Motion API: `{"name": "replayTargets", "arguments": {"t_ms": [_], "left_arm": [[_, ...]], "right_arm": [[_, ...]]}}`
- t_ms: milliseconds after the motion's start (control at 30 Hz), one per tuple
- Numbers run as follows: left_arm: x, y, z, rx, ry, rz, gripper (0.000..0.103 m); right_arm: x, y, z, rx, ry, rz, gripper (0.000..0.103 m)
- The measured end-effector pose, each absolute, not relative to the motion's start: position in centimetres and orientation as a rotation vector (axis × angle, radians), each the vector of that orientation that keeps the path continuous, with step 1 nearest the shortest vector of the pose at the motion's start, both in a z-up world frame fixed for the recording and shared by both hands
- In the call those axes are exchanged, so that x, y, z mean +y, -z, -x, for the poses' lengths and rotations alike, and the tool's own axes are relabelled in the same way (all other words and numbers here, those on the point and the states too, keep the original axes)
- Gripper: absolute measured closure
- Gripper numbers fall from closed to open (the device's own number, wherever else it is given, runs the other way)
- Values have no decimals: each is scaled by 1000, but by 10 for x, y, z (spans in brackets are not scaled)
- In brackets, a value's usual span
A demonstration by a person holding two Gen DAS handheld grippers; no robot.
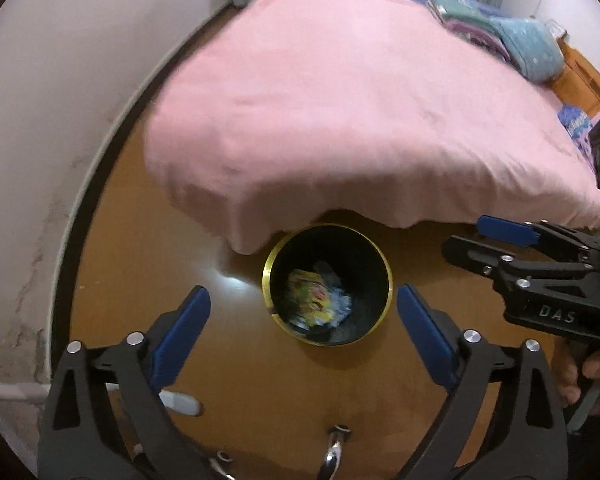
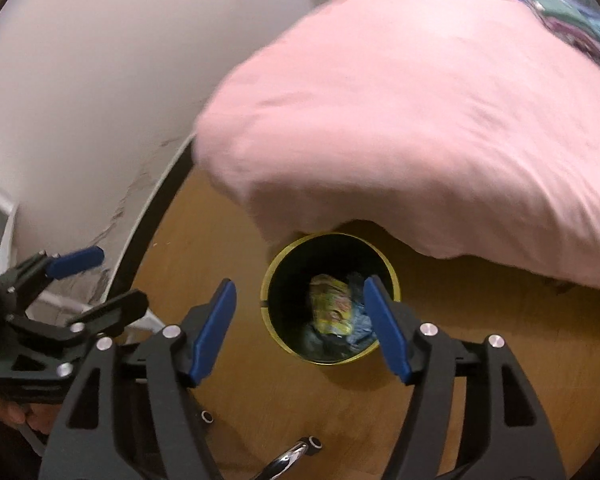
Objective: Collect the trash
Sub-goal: 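Carry both items to the black bin and open both tools to drop them, then move both tools back over the remaining trash on the desk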
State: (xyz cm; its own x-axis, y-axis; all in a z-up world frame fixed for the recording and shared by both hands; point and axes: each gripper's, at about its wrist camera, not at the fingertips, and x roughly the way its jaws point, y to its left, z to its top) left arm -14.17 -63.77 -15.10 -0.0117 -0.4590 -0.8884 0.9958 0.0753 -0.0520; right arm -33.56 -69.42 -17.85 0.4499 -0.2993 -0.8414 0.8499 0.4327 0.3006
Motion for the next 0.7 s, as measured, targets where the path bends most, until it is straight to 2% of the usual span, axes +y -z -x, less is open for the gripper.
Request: {"name": "replayTargets", "arguments": {"t_ms": [233, 367, 700], "left_arm": [[-514, 67, 63, 826, 1206, -609, 9], [-406, 29, 3, 751, 1043, -516, 8], [-140, 9, -103, 772, 537, -356, 8]], "right_arm": [[-624, 108, 239, 764, 618, -633, 33], [-559, 68, 163, 752, 440, -514, 32], [-339, 31, -26, 811, -56, -240, 32]]}}
